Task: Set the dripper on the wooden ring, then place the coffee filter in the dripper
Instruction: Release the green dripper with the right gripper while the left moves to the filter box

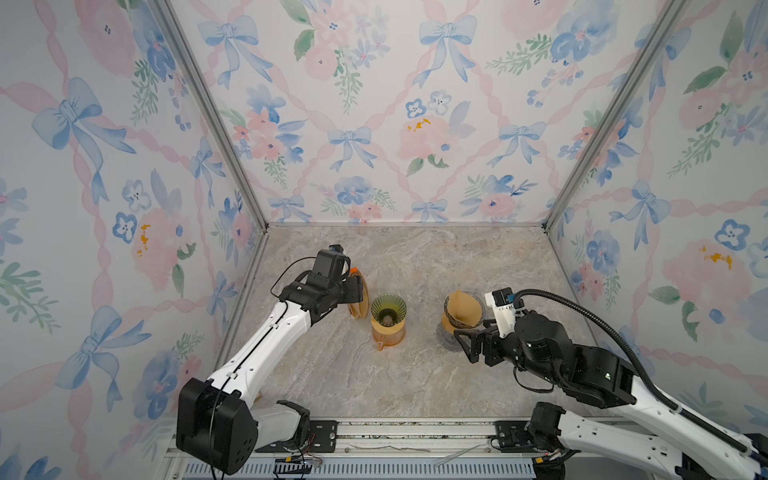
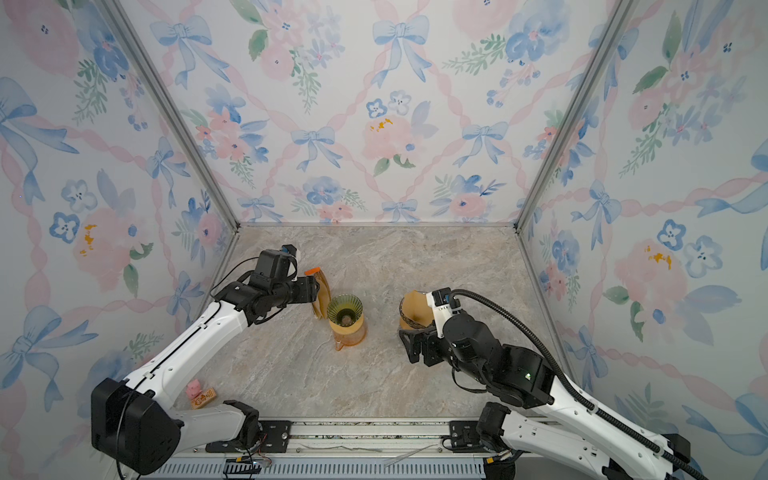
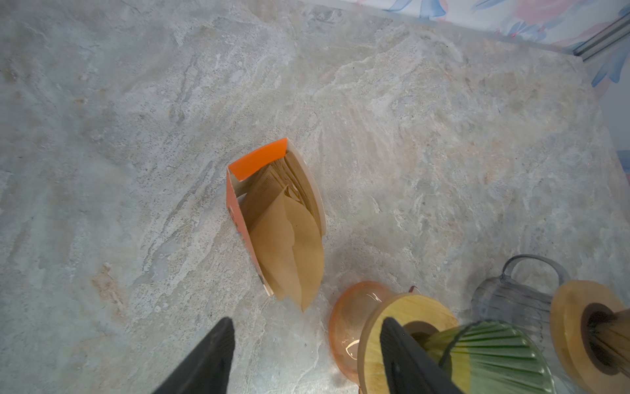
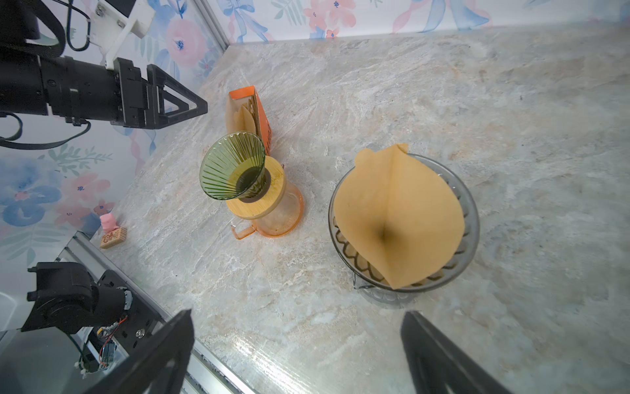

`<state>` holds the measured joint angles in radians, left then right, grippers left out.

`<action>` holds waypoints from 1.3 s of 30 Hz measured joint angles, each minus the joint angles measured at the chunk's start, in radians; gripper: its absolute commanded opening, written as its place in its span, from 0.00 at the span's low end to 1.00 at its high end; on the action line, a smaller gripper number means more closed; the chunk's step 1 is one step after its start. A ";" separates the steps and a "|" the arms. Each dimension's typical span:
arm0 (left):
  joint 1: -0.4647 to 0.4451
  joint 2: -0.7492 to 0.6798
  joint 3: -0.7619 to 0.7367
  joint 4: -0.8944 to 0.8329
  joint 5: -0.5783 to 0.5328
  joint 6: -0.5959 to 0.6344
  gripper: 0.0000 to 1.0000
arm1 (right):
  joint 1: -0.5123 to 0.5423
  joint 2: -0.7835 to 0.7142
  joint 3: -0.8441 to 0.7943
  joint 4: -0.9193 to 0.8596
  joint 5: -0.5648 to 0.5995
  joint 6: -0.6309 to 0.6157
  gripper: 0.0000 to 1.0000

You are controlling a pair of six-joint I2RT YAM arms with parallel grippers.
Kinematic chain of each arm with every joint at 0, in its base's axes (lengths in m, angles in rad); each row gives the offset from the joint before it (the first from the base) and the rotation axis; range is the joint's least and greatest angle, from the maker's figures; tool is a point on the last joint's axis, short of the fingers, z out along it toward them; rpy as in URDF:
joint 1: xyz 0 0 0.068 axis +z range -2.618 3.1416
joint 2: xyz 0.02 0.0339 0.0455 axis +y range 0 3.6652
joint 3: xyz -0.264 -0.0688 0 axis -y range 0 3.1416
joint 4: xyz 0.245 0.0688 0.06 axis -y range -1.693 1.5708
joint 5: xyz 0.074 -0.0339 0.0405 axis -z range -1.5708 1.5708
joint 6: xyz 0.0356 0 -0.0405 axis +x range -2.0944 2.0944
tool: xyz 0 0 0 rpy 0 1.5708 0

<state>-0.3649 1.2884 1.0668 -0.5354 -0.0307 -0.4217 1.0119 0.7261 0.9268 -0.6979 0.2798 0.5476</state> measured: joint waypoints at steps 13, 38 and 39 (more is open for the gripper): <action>-0.006 0.132 0.095 0.002 -0.093 -0.008 0.52 | -0.001 -0.016 0.000 -0.063 0.062 -0.014 0.96; -0.061 0.323 0.105 0.003 -0.197 -0.034 0.39 | -0.051 -0.081 -0.018 -0.124 0.077 -0.017 0.96; -0.061 0.325 0.105 0.003 -0.199 -0.035 0.38 | -0.054 -0.083 -0.019 -0.126 0.076 -0.017 0.96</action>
<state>-0.4259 1.6135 1.1721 -0.5327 -0.2298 -0.4568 0.9581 0.6430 0.9081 -0.8238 0.3561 0.5308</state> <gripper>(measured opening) 0.388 0.963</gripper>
